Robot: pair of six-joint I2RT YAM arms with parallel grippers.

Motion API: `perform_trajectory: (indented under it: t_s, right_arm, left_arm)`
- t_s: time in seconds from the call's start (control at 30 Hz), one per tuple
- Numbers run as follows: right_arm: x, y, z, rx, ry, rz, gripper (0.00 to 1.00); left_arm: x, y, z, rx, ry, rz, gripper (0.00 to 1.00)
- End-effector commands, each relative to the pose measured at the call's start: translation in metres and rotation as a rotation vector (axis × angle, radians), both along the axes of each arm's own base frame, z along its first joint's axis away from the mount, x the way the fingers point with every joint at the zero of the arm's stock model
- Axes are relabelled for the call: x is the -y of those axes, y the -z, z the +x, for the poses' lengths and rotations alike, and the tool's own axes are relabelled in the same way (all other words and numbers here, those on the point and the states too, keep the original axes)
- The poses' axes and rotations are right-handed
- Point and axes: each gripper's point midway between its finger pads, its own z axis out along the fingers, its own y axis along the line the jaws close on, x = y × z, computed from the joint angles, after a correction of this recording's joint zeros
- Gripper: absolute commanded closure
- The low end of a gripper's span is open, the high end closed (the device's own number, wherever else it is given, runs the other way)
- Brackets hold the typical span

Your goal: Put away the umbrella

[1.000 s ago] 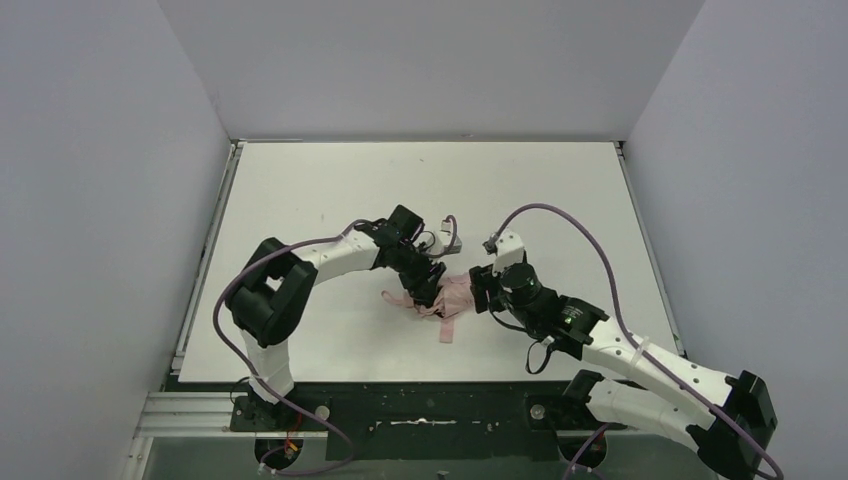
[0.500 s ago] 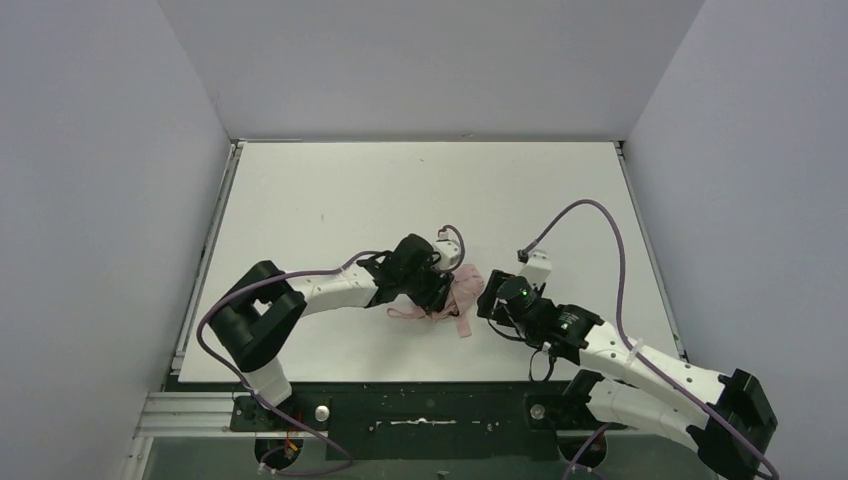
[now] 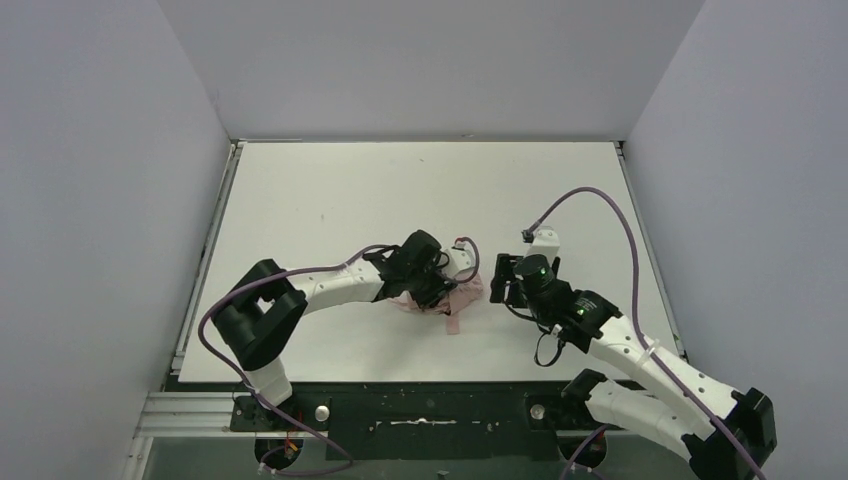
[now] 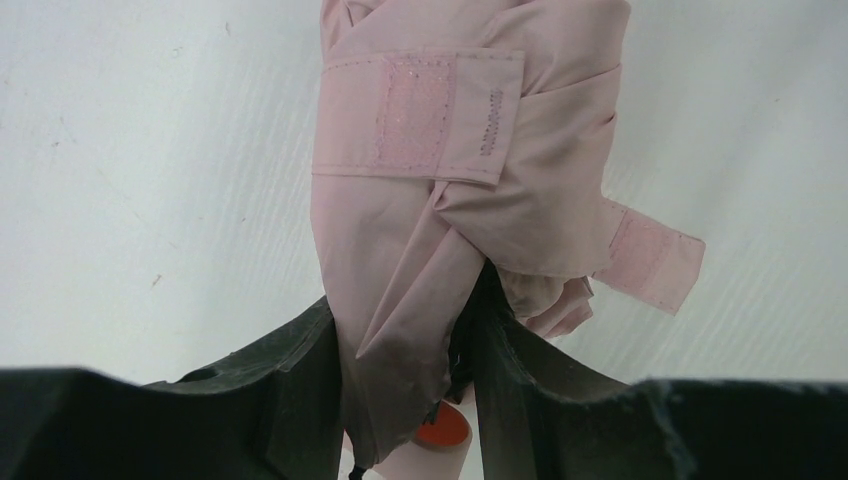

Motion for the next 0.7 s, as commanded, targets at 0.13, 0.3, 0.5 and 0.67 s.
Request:
perform_trajectory:
  t_s: [0.13,0.3,0.5,0.67]
  right_arm:
    - [0.009,0.011,-0.013,-0.077,0.214,0.286,0.34]
    - [-0.005,0.029,-0.016,-0.15,0.361,0.512,0.39]
    - [-0.015,0.028,-0.008,-0.196,0.486,0.645,0.41]
    - [-0.024,0.04,-0.009,-0.273,0.545,0.681,0.42]
  left_arm:
    - [-0.029,0.012,0.016,-0.061,-0.159,0.103,1.0]
    - [-0.024,0.023,-0.006,-0.13,-0.31,-0.015,1.0]
    - [-0.028,0.032,-0.02,-0.127,-0.445,0.009,1.0]
    - [-0.031,0.042,-0.031,-0.101,-0.488,0.063,1.0]
